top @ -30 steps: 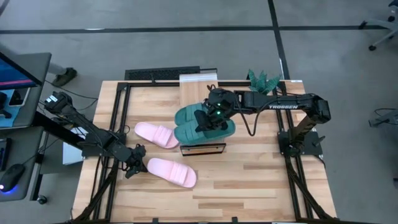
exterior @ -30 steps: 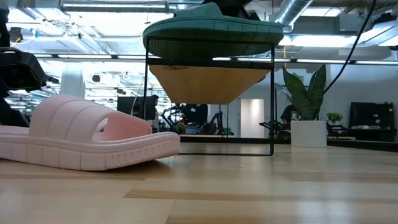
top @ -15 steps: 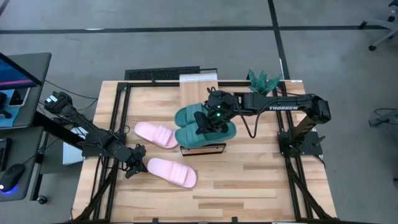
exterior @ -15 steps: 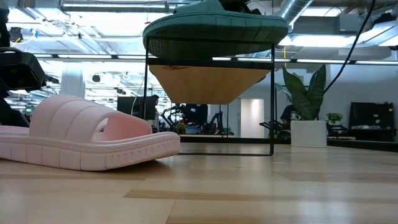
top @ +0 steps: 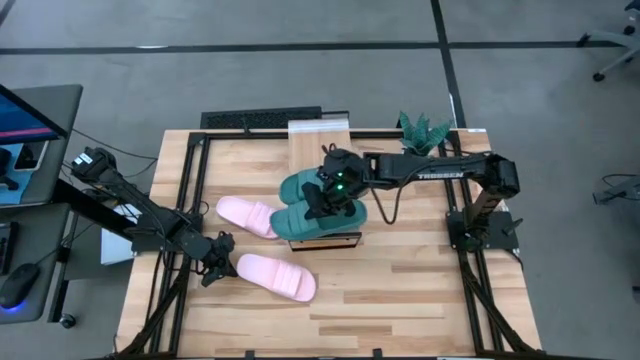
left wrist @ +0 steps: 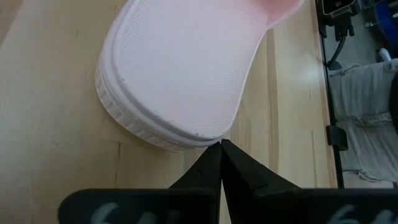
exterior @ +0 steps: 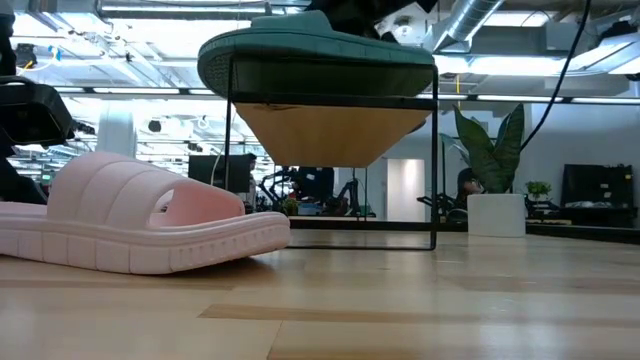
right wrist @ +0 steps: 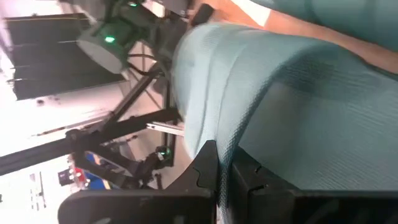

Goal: Pick and place slides into the shelf
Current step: Put the green slide on the shelf

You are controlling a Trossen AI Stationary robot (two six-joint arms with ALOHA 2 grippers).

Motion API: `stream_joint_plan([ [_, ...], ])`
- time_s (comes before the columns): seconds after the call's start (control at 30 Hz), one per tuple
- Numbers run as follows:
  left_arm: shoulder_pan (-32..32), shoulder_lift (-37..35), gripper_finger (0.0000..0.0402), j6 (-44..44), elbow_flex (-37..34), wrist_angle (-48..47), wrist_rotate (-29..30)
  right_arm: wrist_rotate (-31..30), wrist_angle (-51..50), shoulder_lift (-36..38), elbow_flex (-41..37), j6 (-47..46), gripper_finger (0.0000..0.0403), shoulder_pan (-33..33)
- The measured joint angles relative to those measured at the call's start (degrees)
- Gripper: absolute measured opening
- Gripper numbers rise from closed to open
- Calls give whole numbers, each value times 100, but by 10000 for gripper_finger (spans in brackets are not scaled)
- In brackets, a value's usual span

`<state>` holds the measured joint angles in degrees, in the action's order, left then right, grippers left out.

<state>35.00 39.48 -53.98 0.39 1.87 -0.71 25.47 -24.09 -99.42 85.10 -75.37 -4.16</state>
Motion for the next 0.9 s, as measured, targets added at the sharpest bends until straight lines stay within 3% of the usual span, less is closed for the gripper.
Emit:
stream_joint_plan([
  [0.23,-1,0,0,-1,1,-4,2,-29,-182,4,2,80,5,-24],
  [0.9,0,-1,0,-2,-1,-4,2,4,-420,242,2,478,111,-277],
])
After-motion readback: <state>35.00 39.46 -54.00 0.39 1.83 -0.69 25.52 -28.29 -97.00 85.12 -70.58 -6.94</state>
